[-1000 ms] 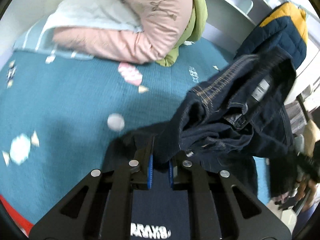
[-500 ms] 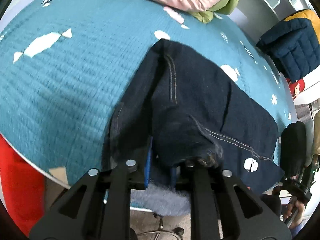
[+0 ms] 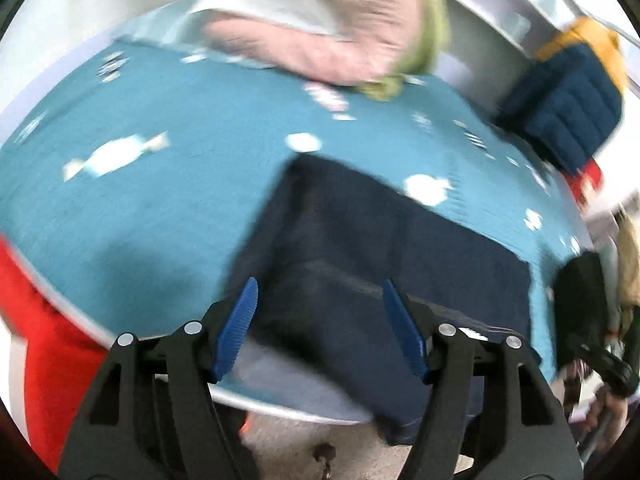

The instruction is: Fold large clothes

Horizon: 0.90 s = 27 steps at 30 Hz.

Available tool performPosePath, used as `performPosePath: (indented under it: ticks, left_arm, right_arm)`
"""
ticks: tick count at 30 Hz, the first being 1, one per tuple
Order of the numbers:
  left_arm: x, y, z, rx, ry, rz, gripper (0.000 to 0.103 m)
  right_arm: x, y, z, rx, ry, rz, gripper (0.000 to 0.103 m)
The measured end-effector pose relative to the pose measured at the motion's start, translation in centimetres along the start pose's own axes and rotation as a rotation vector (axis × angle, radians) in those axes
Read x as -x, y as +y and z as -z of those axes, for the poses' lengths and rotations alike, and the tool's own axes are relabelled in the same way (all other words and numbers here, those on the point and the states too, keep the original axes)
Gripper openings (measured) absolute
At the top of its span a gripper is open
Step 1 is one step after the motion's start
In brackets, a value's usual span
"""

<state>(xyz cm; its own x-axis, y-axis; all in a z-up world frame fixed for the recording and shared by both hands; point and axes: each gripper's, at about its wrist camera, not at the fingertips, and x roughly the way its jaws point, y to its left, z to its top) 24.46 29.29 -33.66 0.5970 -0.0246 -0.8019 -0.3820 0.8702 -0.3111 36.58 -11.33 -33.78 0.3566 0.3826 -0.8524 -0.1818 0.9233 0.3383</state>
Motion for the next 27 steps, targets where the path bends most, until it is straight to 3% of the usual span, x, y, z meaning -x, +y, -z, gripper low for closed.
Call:
performPosePath:
  ticks: [3, 5, 7, 8, 9, 12, 15, 20, 23, 26, 27]
  left_arm:
    - [-4.0, -3.4, -0.1, -0.045, 0.085, 0.061, 0.072]
    - [-7.7, -4.0, 1.0, -0.067, 0.185, 0.013, 0.072]
    - [-10.5, -2.8, 2.5, -0.067, 0.271, -0.095, 0.071]
    - [-11.2, -2.0, 3.1, -0.049, 0.299, -0.096, 0.067]
    - [-11.5, -1.0, 3.8, -0.022, 0.312, -0.084, 0.065]
    - [-11.0, 0.0, 4.5, -0.027, 0.281, -0.048, 0.062]
    - [-10.8, 0.2, 4.6, -0.054, 0.282, -0.034, 0.062]
    - [-10.3, 1.3, 4.5, -0.035, 0.273, 0.019, 0.063]
    - [-9.9, 1.3, 5.1, -0.050, 0.265, 0.025, 0.064]
    - [-9.9, 1.1, 5.2, -0.059, 0.256, 0.021, 0.065]
    - [-10.1, 0.7, 5.2, -0.057, 0.253, 0.019, 0.065]
  right_arm:
    - [-3.7, 0.1, -0.1, -0.034, 0.081, -0.034, 0.016]
    - [-6.5, -0.6, 0.6, -0.053, 0.146, 0.030, 0.006]
    - [-8.7, -2.4, 1.9, -0.095, 0.227, 0.119, 0.000]
    - [-9.4, -3.4, 2.8, -0.109, 0.262, 0.148, 0.000]
    - [-9.5, -4.4, 3.7, -0.128, 0.259, 0.119, 0.000]
    - [-9.3, -5.3, 4.6, -0.140, 0.257, 0.114, 0.000]
    - [-8.6, -4.4, 3.4, -0.138, 0.267, 0.116, 0.002]
    - [-5.5, -1.5, -2.0, -0.069, 0.086, 0.057, 0.003]
    - [-7.6, -1.3, -5.8, -0.074, 0.041, 0.035, 0.003]
    - [-10.2, -2.2, -8.3, -0.100, 0.017, 0.073, 0.002]
    - [-11.9, -3.0, -9.0, -0.120, 0.044, 0.075, 0.002]
